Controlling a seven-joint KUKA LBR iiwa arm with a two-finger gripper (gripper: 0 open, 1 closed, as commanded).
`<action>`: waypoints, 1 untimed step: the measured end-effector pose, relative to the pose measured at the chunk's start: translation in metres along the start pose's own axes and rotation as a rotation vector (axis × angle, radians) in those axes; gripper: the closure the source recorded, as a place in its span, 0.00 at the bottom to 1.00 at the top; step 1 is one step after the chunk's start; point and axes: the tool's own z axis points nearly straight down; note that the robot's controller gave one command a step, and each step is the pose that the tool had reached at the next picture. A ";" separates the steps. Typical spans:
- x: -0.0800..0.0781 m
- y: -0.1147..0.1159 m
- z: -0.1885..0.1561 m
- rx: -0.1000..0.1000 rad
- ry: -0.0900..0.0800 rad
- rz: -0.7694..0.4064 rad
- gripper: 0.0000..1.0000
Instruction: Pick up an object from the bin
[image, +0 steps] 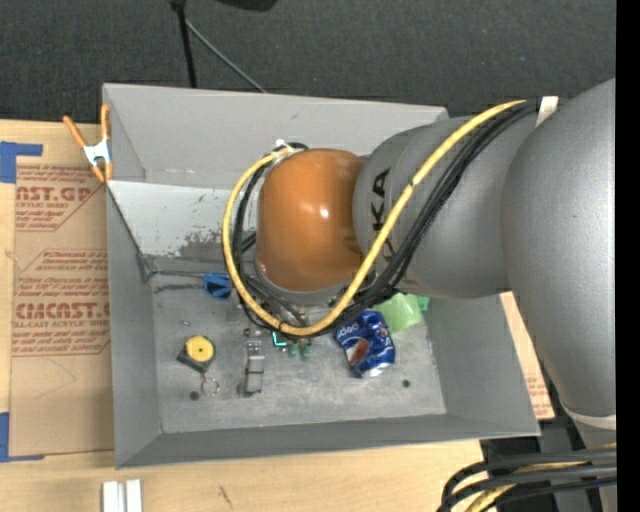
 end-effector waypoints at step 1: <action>-0.026 0.037 0.100 -0.001 -0.002 0.082 0.00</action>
Offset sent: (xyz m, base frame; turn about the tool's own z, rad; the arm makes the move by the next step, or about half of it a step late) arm 0.0264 0.0351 -0.0949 0.0842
